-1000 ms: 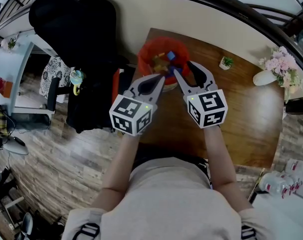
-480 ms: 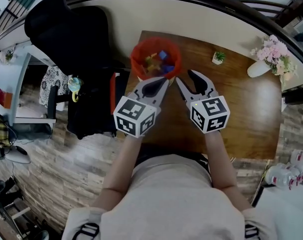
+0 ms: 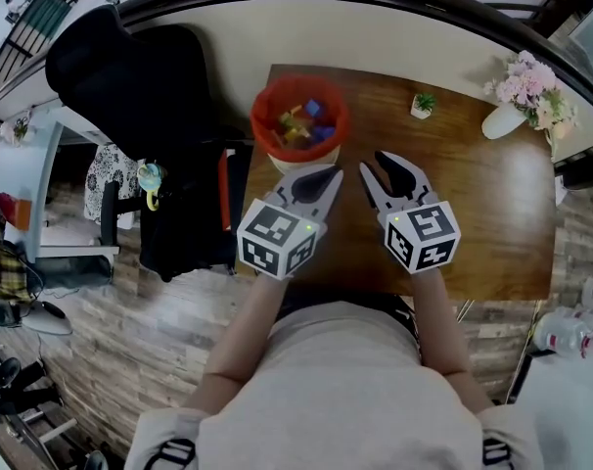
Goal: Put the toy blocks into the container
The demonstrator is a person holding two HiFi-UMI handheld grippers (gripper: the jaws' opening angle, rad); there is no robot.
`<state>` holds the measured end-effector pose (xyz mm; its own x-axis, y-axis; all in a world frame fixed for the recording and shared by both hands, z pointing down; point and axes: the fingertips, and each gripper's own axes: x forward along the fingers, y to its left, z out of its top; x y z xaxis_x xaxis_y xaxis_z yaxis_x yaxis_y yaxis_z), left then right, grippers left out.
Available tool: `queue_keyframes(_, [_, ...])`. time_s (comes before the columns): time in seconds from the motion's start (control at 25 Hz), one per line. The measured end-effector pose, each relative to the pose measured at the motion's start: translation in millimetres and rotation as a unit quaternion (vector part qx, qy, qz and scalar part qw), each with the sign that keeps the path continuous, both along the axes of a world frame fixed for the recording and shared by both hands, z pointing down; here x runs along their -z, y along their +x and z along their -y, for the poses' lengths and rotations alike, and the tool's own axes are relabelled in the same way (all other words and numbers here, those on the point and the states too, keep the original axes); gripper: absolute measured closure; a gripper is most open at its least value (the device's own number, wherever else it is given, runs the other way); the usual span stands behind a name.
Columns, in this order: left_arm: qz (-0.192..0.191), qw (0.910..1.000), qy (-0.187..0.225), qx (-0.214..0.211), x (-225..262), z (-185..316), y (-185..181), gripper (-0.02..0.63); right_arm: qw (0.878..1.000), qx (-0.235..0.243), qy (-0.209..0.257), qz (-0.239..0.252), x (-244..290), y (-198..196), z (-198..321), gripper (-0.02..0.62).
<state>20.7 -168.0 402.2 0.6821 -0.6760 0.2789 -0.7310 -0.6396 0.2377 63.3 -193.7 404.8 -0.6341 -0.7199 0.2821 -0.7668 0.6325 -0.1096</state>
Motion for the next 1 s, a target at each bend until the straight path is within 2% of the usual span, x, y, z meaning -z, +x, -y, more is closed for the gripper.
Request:
queue_keyframes(0.36, [0.004, 0.9994, -0.001, -0.034, -6, -11, 15, 0.592, 1.000, -0.007, 0.023, -0.005, 7, 14, -20, 0.584])
queue_keyframes(1.0, [0.024, 0.9979, -0.028, -0.053, -28, -26, 23, 0.592, 1.000, 0.018, -0.009, -0.012, -17, 9, -45, 0.585])
